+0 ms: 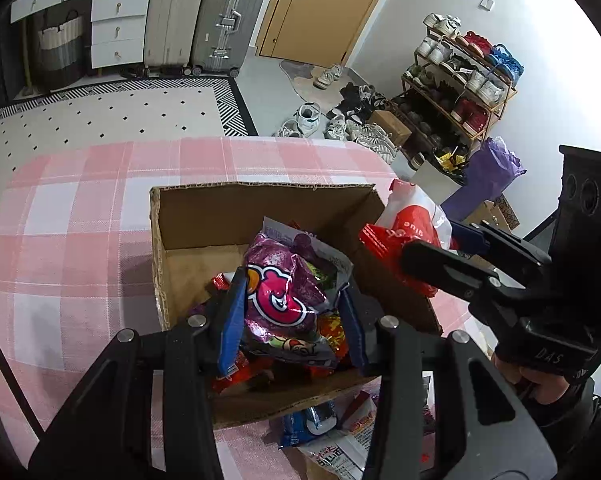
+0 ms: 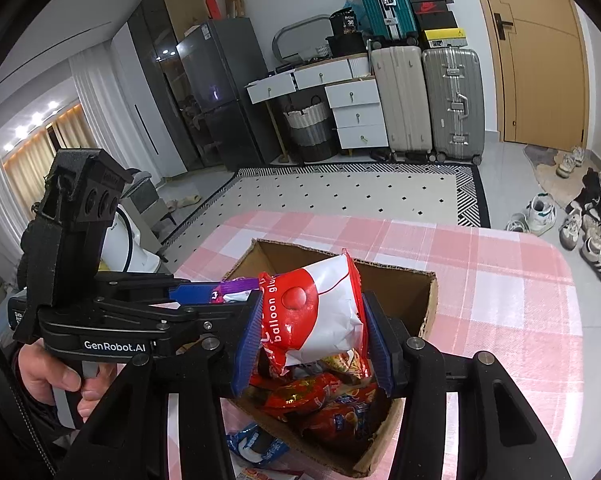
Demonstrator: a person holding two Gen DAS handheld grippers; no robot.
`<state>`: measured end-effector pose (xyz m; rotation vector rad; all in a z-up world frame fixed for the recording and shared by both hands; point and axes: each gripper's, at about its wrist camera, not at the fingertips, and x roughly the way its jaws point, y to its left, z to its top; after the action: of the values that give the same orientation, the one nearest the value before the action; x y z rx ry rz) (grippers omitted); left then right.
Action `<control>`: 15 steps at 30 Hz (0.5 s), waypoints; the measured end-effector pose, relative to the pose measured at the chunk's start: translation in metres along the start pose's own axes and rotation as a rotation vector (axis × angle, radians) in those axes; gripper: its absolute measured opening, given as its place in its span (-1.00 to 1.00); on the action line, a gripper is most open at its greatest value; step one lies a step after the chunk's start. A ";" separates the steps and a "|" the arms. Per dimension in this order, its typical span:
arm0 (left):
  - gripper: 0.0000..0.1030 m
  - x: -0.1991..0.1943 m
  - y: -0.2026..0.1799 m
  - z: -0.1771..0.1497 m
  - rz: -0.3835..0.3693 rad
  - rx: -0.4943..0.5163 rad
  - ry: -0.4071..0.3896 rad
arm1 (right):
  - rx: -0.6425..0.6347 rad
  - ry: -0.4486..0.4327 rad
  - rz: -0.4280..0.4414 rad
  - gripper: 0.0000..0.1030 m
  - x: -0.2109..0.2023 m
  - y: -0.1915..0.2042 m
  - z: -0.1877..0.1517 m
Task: Organize snacks
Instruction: 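Release both snacks into the box and open both grippers, then withdraw both grippers from the box toward the remaining snacks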
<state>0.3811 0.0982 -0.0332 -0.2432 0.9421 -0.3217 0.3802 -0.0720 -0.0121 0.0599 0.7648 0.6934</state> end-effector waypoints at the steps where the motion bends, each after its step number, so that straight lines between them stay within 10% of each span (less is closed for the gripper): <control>1: -0.23 0.003 0.001 0.000 0.002 0.003 0.003 | 0.002 -0.001 -0.002 -0.03 0.001 -0.001 -0.002; 3: -0.21 0.006 0.000 0.000 0.020 0.008 0.006 | 0.001 -0.011 -0.012 0.10 0.004 -0.004 -0.003; 7: 0.59 0.006 -0.002 0.000 0.067 0.024 0.000 | 0.016 -0.008 -0.048 0.43 0.003 -0.014 -0.004; 15: 0.59 -0.036 -0.023 -0.015 0.060 0.056 -0.048 | 0.032 -0.078 -0.050 0.57 -0.043 -0.007 -0.007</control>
<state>0.3449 0.0899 -0.0069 -0.1699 0.8896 -0.2854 0.3572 -0.1047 0.0070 0.0961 0.6999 0.6284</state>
